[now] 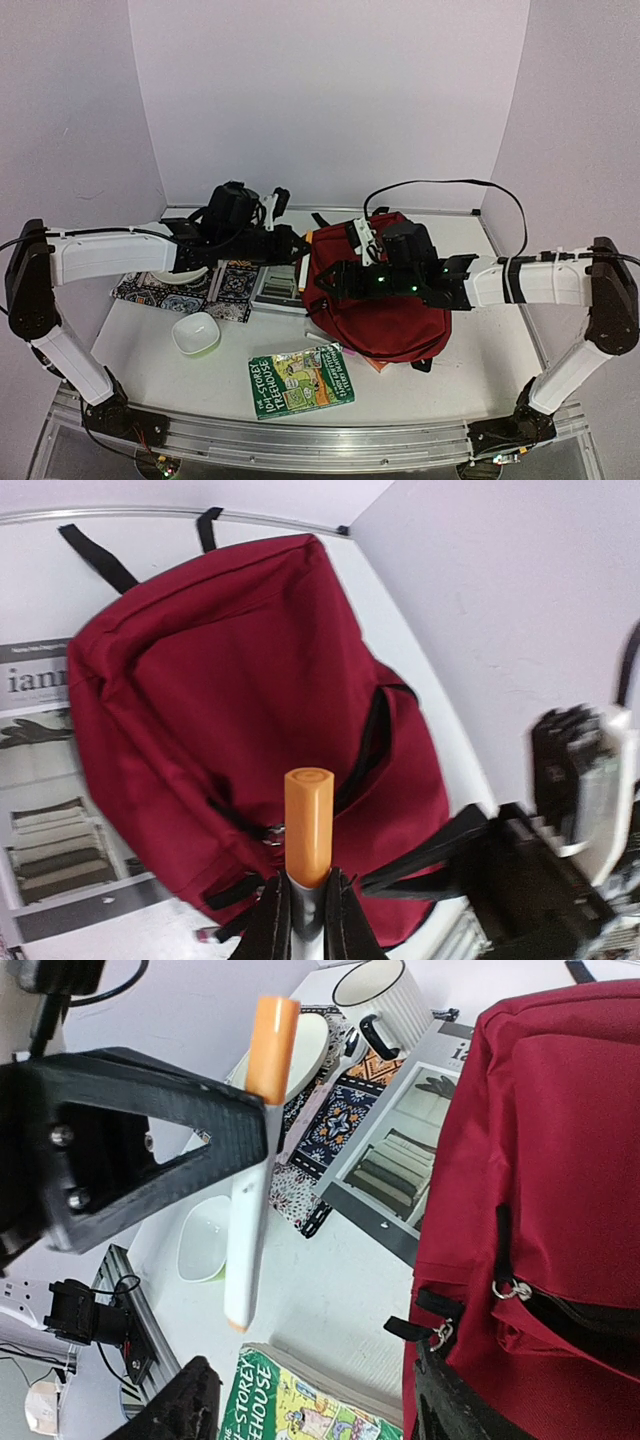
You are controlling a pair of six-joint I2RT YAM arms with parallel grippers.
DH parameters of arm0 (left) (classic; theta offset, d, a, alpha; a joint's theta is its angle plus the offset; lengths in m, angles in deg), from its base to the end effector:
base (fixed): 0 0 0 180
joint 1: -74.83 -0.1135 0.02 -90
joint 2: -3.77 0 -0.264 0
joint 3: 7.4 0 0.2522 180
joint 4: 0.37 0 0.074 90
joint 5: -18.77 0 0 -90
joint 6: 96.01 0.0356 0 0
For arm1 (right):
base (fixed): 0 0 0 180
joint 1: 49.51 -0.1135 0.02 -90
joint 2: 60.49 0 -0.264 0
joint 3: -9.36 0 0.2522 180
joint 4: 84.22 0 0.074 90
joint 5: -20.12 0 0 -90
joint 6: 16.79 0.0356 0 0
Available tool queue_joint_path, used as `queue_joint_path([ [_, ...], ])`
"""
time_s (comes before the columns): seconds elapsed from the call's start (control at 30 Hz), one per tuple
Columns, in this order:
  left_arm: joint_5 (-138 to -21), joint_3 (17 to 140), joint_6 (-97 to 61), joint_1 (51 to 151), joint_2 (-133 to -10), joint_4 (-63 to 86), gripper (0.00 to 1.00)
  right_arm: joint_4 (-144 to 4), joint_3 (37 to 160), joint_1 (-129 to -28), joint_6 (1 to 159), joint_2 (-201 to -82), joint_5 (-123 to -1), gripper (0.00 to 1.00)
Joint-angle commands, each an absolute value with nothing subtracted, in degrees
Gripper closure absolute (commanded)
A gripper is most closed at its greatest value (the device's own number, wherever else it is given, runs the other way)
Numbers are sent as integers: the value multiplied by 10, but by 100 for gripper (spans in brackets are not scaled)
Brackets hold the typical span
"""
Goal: Pack the student bag
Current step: Pass from the left arm to the right
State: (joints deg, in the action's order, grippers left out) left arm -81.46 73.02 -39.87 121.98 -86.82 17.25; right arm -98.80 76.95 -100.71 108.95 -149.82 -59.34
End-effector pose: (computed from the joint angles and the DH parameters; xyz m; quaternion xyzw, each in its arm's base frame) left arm 0.2452 -0.2737 0.2821 0.1444 0.8418 -0.3923 0.3417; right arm 0.2201 0.2841 0.2705 -0.1606 0.7318 0.5032 0.4307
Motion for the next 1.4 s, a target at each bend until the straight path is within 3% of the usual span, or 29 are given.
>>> queue_joint_path([
  [0.0,-877,721,-448,1220,-863,67,100,-1064,777,-1009,1122,-1517,-562,38],
  [0.5,-909,718,-453,1223,-879,36,100,-1106,795,-1009,1138,-1537,-545,57],
  [0.73,-924,716,-436,1229,-884,32,100,-1106,793,-1009,1136,-1534,-556,100],
  [0.77,-923,716,-431,1229,-885,32,98,-1105,790,-1009,1138,-1530,-557,100],
  [0.83,-918,715,-413,1229,-887,33,93,-1096,783,-1009,1141,-1521,-566,100],
  [1.0,-873,724,-331,1229,-900,54,62,-980,780,-1009,1152,-1484,-612,100],
  [1.37,-820,779,-139,1231,-959,144,35,-759,762,-985,1211,-1415,-619,100],
])
